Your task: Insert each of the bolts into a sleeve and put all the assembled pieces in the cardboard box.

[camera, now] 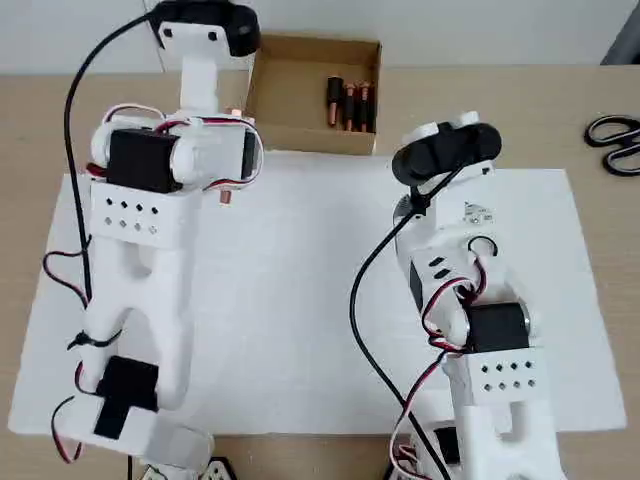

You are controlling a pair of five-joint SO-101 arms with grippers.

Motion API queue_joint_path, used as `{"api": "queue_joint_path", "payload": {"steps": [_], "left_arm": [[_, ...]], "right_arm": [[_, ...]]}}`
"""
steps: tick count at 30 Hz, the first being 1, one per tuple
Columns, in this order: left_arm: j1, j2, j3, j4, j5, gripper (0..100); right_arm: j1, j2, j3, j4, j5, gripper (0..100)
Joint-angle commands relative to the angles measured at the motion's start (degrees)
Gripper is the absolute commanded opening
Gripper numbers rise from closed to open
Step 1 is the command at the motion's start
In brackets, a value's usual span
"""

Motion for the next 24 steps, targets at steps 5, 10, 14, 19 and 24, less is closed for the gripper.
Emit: {"api": "queue_joint_path", "payload": {"steps": [5,10,14,19,24], "left_arm": [[0.4,-6.9,3.5,-8.5,6.6,1],[0.3,-9.8,8.9,-11.2,7.7,1],[0.6,-12.2,13.7,-13.2,7.7,1],[0.6,-15.9,19.7,-17.7,7.8,1],[0.6,-19.7,26.2,-22.6,11.2,1]], "right_arm": [[-3.1,-3.8,-0.3,-2.6,-9.9,0.4],[-3.6,-13.3,2.5,-3.0,-10.3,0.4],[-3.5,-21.2,13.6,-12.5,-7.8,0.4],[-3.8,-32.4,29.6,-27.1,-7.4,0.4],[-6.4,-46.5,42.7,-30.2,-7.2,0.6]]}}
